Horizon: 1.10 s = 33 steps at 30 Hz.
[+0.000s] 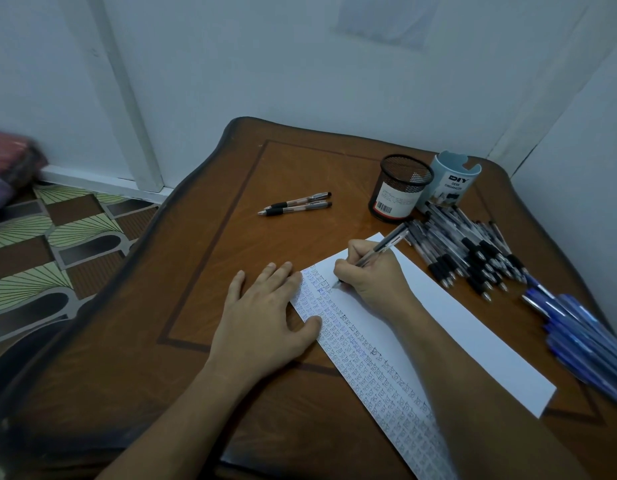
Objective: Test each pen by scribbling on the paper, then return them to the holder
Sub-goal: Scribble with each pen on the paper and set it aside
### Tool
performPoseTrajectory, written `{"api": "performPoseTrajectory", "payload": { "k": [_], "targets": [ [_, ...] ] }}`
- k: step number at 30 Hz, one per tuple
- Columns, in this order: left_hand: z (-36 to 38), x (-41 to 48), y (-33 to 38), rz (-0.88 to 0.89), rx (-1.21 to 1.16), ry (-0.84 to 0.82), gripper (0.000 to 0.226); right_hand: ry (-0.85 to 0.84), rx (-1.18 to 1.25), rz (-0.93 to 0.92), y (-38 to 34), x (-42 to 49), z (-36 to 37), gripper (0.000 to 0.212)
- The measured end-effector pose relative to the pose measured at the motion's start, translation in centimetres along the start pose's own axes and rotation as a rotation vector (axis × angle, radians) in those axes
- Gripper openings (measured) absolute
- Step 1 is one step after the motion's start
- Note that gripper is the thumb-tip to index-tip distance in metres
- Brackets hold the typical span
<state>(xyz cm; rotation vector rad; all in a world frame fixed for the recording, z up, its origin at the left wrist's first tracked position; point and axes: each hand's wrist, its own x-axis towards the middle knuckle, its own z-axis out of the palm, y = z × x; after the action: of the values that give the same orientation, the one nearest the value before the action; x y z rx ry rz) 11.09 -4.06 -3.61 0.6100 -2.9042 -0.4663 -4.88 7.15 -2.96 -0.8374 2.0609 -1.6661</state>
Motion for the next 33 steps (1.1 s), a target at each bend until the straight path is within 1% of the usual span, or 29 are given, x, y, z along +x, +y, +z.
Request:
{"api": "performPoseTrajectory", "payload": {
  "k": [3, 7, 19, 23, 27, 31, 33],
  "targets": [
    [-0.03, -0.04, -0.06, -0.001, -0.002, -0.002, 0.092, -0.013, 0.047, 0.031, 0.2, 0.23, -0.14, 0.041],
    [0.0, 0.02, 0.0, 0.0, 0.0, -0.002, 0.092, -0.019, 0.023, 0.024, 0.42, 0.22, -0.07, 0.044],
    [-0.11, 0.0, 0.04, 0.0, -0.012, -0.008, 0.094, -0.015, -0.001, 0.028, 0.26, 0.32, -0.2, 0.041],
    [-0.11, 0.06, 0.13, -0.005, -0.002, -0.002, 0.095, -0.009, -0.011, 0.012, 0.45, 0.28, -0.06, 0.045],
    [-0.1, -0.04, 0.08, -0.003, -0.004, -0.003, 0.094, -0.011, -0.038, 0.017, 0.38, 0.19, -0.07, 0.038],
    [-0.14, -0.04, 0.13, -0.005, -0.008, -0.004, 0.094, -0.005, -0.044, 0.009, 0.33, 0.22, -0.02, 0.043],
    [-0.12, 0.0, 0.07, -0.004, -0.001, -0.006, 0.094, 0.001, -0.048, -0.001, 0.39, 0.24, 0.05, 0.041]
  ]
}}
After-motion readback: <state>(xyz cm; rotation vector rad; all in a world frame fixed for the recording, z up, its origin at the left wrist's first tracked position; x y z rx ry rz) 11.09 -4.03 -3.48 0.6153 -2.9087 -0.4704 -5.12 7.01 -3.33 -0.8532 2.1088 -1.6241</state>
